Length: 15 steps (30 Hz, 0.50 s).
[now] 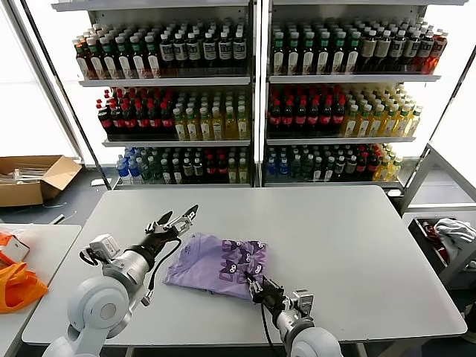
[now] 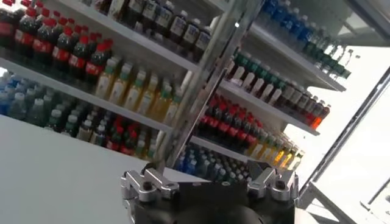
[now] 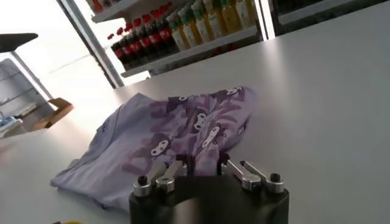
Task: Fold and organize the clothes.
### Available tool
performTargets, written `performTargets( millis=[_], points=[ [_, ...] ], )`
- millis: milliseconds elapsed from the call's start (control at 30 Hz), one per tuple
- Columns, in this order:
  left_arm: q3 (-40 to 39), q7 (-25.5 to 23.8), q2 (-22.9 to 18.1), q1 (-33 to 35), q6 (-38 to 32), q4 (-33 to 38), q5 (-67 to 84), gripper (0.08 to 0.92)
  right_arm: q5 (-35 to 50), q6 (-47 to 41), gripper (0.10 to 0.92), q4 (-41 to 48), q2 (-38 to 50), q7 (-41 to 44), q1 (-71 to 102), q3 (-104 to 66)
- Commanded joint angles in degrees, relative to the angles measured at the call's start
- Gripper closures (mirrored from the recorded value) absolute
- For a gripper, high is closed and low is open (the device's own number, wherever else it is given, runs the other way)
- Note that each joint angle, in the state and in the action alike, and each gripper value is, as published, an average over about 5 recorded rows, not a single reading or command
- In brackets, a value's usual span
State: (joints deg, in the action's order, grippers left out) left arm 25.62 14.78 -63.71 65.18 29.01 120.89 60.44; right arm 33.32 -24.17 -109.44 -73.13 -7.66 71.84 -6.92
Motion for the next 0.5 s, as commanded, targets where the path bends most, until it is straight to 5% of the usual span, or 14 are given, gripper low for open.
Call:
performTargets(
  millis=[33, 200, 500],
  points=[
    [5.5, -3.13, 1.53, 3.92, -0.34, 0.03, 0.43, 0.177, -7.72, -3.17, 0.778, -1.89, 7.42, 9.84, -0.36, -5.72],
    [6.36, -4.2, 1.58, 5.49, -0.55, -0.41, 0.29, 0.177, -5.19, -3.06, 0.883, -2.01, 15.45, 12.92, 1.35, -11.67],
    [6.5, -4.51, 0.05, 6.95, -0.77, -0.2, -0.51, 0.177, -6.69, -2.2, 0.887, 0.75, 19.11, 14.02, 1.36, -16.0]
  ],
)
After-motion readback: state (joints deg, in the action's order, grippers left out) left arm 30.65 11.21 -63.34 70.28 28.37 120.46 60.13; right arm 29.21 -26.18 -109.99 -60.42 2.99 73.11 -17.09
